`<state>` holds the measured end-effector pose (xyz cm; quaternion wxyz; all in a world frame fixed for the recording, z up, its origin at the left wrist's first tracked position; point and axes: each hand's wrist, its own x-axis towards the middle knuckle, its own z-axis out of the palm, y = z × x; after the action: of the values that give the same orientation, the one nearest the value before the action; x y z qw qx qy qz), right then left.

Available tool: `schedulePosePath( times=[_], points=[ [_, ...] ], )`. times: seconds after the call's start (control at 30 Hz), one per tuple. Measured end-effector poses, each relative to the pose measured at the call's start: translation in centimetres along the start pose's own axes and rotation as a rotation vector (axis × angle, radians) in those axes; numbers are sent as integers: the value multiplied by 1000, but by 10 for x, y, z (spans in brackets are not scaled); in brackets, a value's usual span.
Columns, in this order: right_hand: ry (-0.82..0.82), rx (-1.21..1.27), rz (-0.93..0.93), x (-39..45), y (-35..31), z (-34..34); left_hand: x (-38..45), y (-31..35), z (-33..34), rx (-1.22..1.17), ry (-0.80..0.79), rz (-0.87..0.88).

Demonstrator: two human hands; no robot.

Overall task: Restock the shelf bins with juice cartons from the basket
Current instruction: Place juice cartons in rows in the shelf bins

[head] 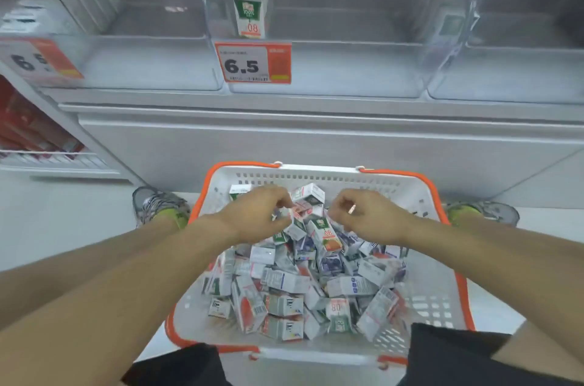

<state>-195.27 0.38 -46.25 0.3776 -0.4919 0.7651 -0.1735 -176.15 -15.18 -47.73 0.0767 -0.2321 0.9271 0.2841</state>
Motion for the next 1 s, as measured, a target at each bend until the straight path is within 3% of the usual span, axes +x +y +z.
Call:
schedulePosePath(
  times=[0.1, 0.17, 0.33, 0.73, 0.8, 1.0],
  points=[
    [-290, -290, 34, -13, 25, 19, -19, -20, 49, 9, -134, -127],
    [-367, -346, 58, -19, 38, 28, -29, -28, 72, -34, -180, -178],
    [-356, -314, 41, -25, 56, 57, -46, -25, 104, 1, -144, -121],
    [-228, -646, -117, -28, 78, 92, -24, -22, 121, -1, -50, -107],
    [-194, -599, -96, -28, 77, 91, -24, -21, 122, -18, -74, -94],
    [18, -28, 174, -27, 69, 64, -21, -17, 121, -12, -85, -72]
  ],
)
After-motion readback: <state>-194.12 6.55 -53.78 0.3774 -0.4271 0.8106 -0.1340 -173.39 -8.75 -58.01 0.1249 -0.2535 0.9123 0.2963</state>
